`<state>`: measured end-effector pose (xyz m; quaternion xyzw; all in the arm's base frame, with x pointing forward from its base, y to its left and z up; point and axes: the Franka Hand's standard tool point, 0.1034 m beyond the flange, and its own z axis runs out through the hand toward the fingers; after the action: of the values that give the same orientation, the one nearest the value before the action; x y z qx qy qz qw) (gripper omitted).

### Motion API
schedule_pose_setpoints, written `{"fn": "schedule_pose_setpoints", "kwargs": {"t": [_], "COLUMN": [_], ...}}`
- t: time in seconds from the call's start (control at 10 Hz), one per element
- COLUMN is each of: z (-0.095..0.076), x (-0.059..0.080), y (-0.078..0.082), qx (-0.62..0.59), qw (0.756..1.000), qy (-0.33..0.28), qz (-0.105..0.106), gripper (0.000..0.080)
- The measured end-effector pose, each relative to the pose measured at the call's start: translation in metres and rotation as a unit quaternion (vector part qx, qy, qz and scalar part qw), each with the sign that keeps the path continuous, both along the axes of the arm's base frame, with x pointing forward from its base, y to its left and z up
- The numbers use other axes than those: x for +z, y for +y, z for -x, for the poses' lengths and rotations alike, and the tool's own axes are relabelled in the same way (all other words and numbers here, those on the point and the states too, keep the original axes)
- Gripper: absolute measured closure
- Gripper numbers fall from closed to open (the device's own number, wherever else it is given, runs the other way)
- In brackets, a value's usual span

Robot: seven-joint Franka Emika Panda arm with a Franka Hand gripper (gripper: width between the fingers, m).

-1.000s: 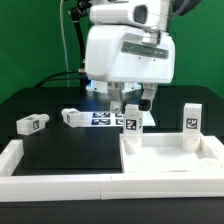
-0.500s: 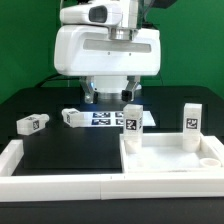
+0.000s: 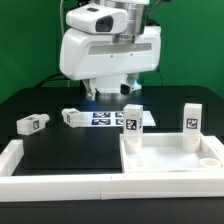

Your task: Assemble square table

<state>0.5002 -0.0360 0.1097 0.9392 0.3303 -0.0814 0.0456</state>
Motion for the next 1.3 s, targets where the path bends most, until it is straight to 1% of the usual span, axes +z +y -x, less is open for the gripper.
{"fn": "schedule_pose_setpoints", "kwargs": {"t": [0.1,0.2,0.3,0.4,0.5,0.7,0.8,0.9,1.0,1.1,1.2,1.3], "z": [0.026,0.045,0.072,0.082,0.076,0.076,0.077,0.089,0.11,0.129,0.14,0.134], "x": [0.007,0.003,-0.009,-0.018,-0.018,-0.019,-0.023,-0.038,-0.047,-0.053,-0.059,-0.058], "y": [-0.011,-0.021,-0.039,-0.049,-0.046,-0.046,-0.045,-0.045,-0.049,-0.058,-0.067,-0.065], "qx": [0.004,0.008,0.002,-0.009,-0.006,-0.004,-0.029,-0.059,-0.073,-0.099,-0.133,-0.128], "qw": [0.999,0.998,0.996,0.993,0.992,0.992,0.992,0.99,0.987,0.984,0.978,0.979], "qy": [0.043,0.057,0.085,0.108,0.112,0.113,0.108,0.109,0.119,0.134,0.147,0.143], "qz": [0.013,0.017,0.031,0.052,0.055,0.055,0.063,0.074,0.075,0.07,0.064,0.064], "gripper": [0.015,0.015,0.015,0.015,0.015,0.015,0.015,0.015,0.015,0.015,0.015,0.015]}}
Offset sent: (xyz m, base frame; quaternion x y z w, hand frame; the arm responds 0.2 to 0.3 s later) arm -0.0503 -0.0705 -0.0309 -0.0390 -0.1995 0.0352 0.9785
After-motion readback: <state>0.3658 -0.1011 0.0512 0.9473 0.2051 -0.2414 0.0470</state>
